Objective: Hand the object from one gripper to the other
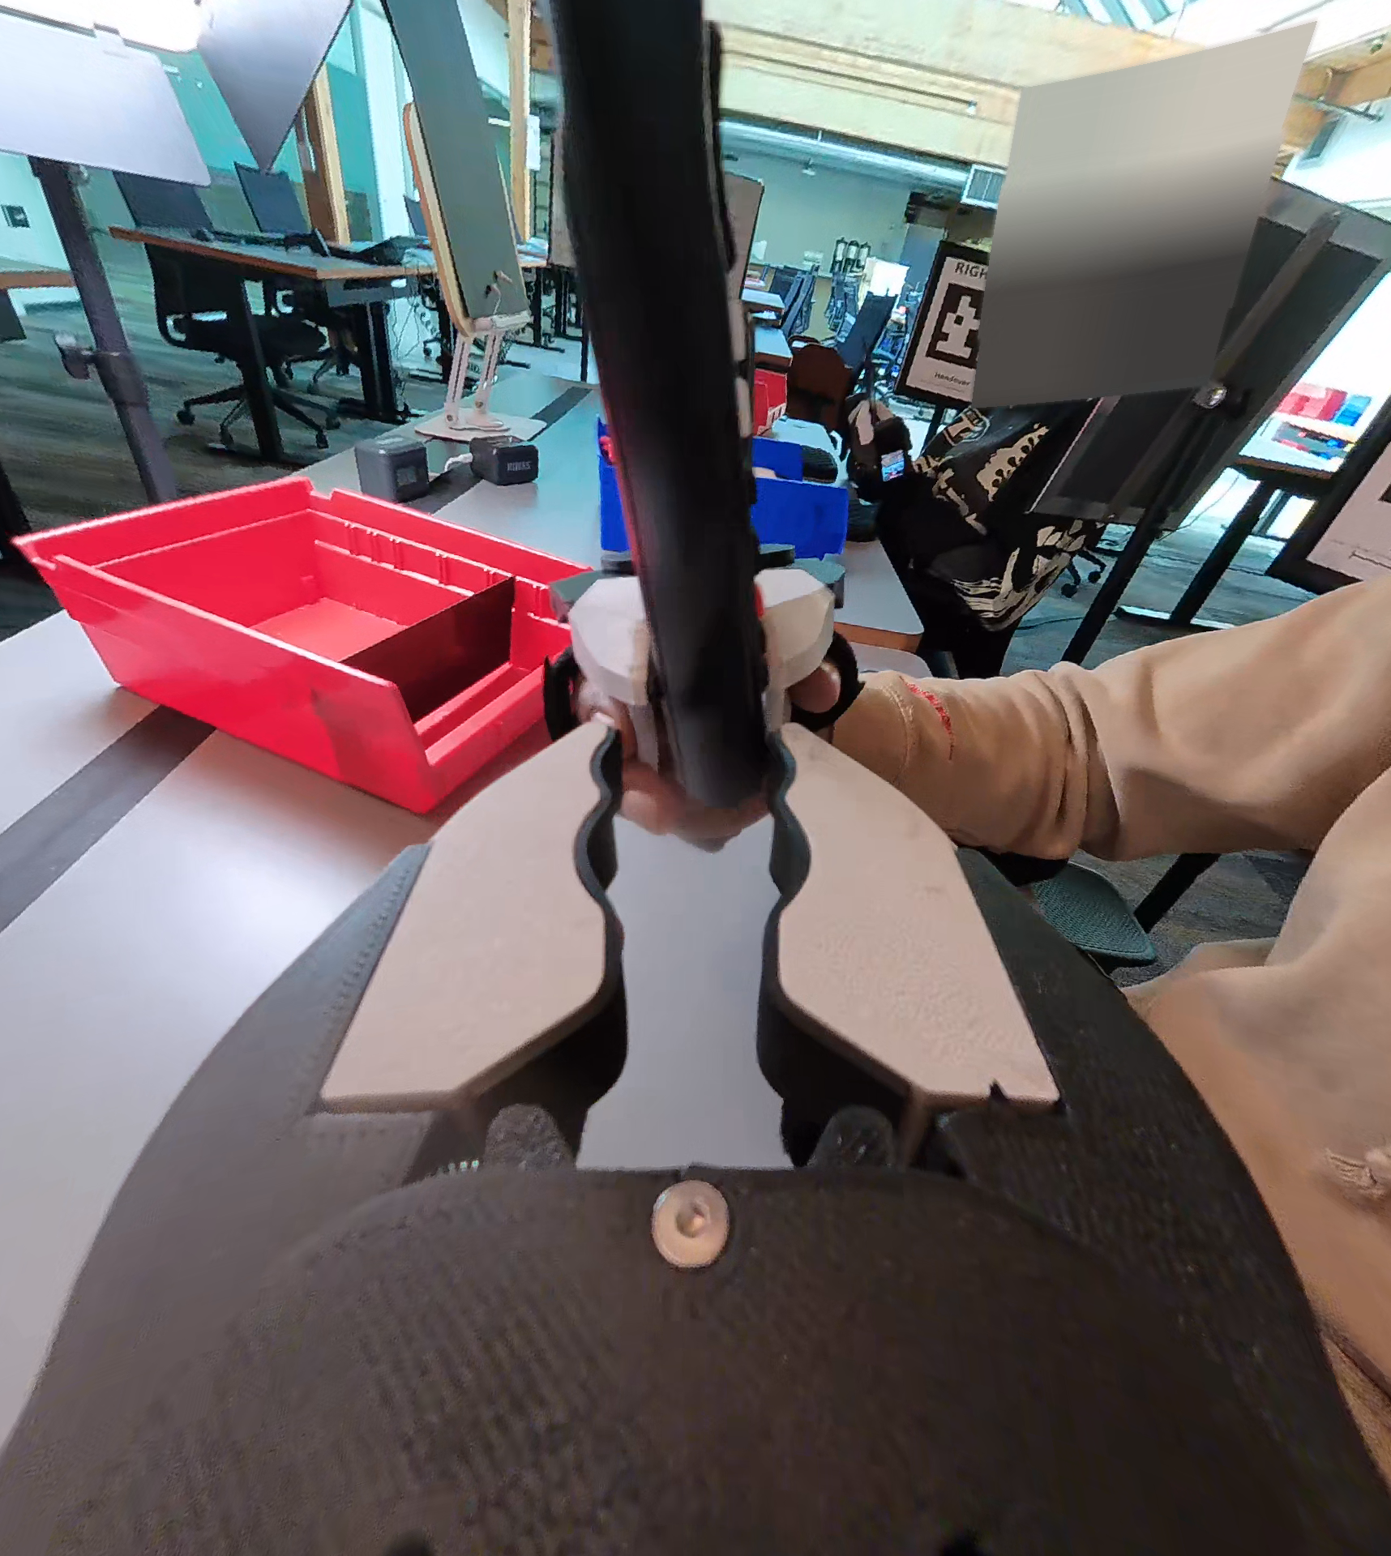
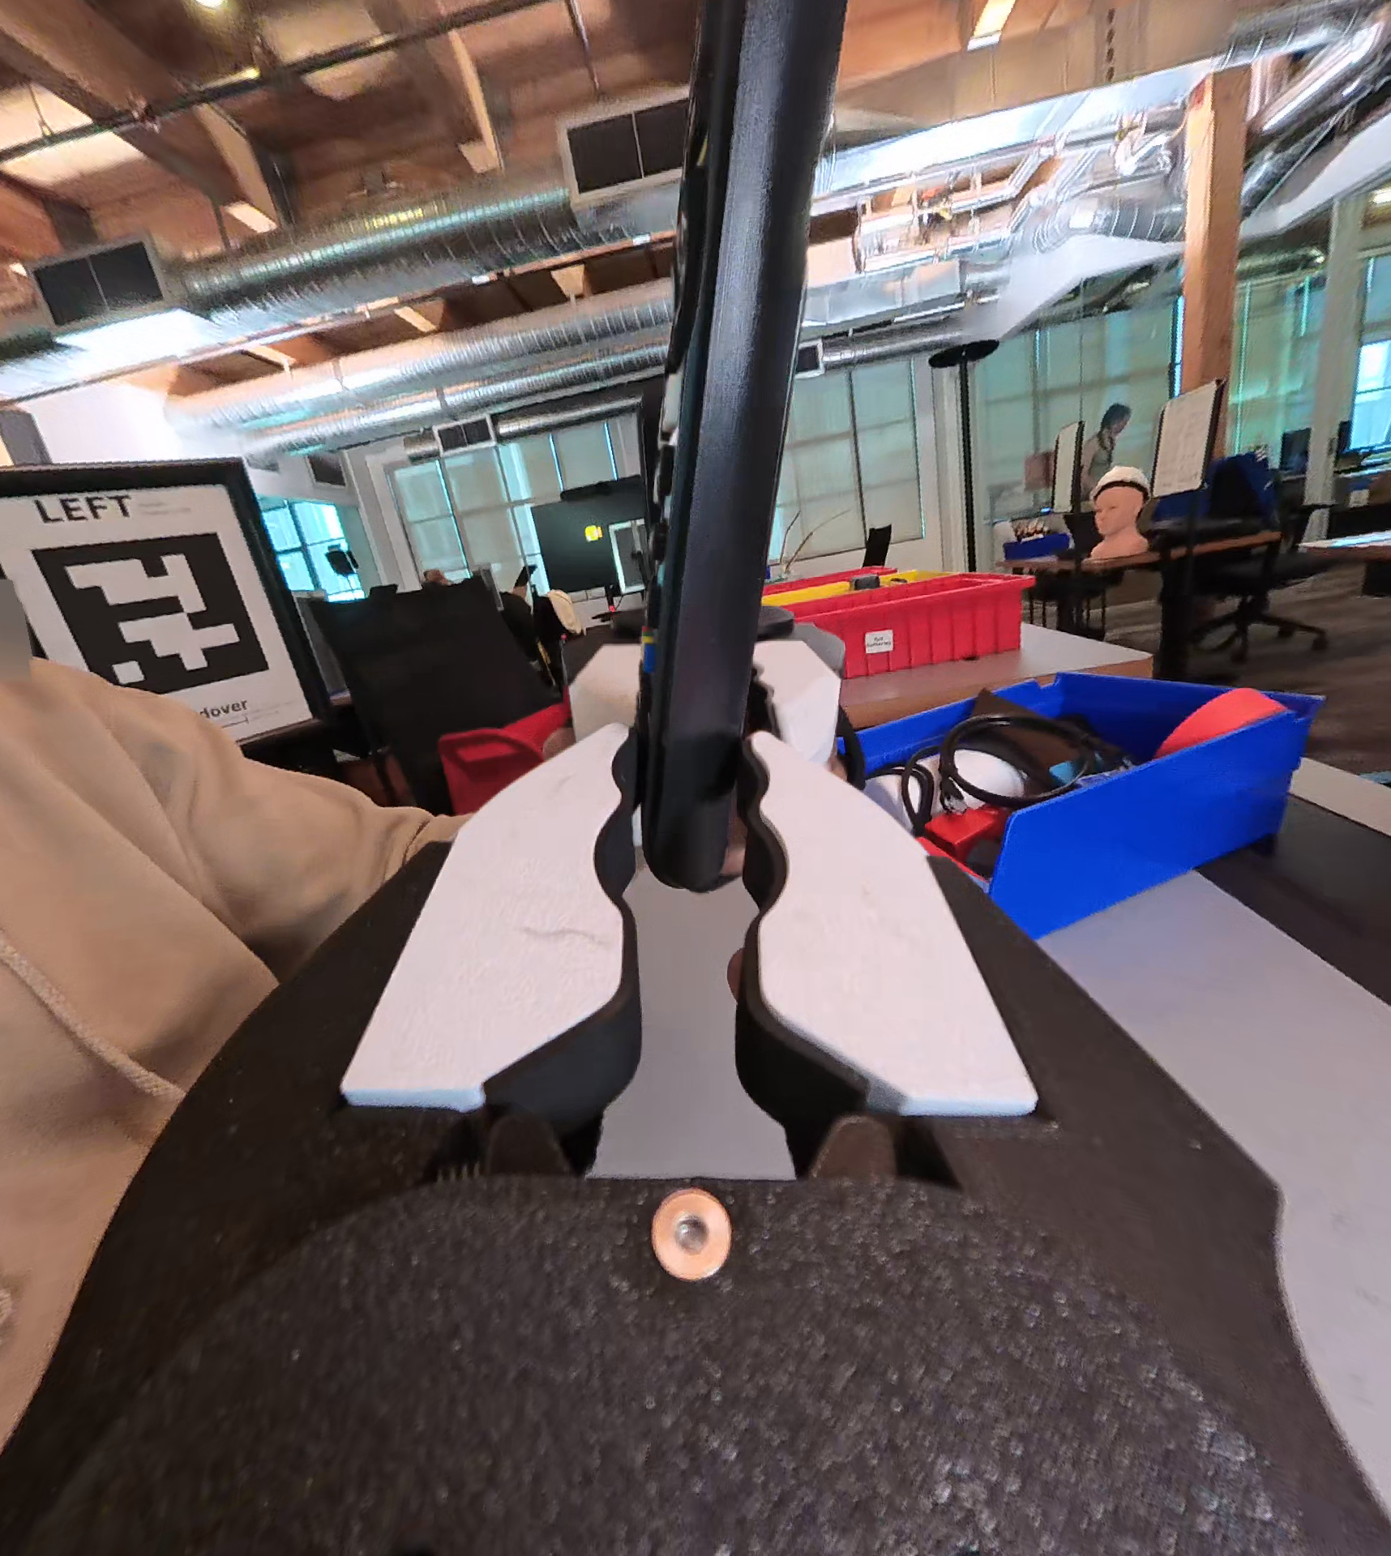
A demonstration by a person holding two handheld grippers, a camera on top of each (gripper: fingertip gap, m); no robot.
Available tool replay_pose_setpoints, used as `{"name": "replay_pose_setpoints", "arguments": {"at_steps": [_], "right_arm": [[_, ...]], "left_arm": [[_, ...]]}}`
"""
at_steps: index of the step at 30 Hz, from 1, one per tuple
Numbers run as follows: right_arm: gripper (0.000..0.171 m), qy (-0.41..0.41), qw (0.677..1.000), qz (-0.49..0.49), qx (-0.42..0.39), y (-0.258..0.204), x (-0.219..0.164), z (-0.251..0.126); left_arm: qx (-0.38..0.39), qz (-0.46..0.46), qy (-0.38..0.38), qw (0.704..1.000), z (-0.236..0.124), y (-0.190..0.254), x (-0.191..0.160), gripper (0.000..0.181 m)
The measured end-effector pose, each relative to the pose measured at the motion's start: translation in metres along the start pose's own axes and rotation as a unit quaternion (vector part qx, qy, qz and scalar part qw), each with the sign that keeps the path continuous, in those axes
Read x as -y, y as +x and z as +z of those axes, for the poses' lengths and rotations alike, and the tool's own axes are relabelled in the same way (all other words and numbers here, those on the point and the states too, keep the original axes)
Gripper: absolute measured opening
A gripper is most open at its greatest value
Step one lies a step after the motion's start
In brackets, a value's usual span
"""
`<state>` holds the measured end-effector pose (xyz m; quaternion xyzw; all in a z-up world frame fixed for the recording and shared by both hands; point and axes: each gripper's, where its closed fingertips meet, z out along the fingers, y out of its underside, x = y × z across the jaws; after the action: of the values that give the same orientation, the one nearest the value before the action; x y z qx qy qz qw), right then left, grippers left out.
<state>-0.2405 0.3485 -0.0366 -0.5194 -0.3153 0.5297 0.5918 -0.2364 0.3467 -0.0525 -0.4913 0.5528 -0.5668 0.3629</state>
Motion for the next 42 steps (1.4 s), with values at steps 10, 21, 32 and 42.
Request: {"name": "replay_pose_setpoints", "arguments": {"at_steps": [10,21,32,42], "right_arm": [[0.029,-0.046,0.998,-0.031,-0.032,0.004,0.003,-0.003],[0.023,-0.066,0.996,-0.046,-0.035,0.003,0.004,-0.007],[0.023,-0.115,0.991,-0.055,-0.039,0.004,-0.031,0.012],[0.033,-0.091,0.993,-0.058,-0.047,0.004,0.003,-0.009]], "left_arm": [[-0.009,0.023,0.010,1.000,0.003,0.001,-0.002,0.019],[-0.012,0.016,0.034,0.999,-0.004,0.001,0.006,0.035],[0.012,0.023,0.008,1.000,0.002,0.000,0.002,0.025],[0.003,0.017,-0.025,1.000,0.007,-0.003,-0.013,0.025]]}}
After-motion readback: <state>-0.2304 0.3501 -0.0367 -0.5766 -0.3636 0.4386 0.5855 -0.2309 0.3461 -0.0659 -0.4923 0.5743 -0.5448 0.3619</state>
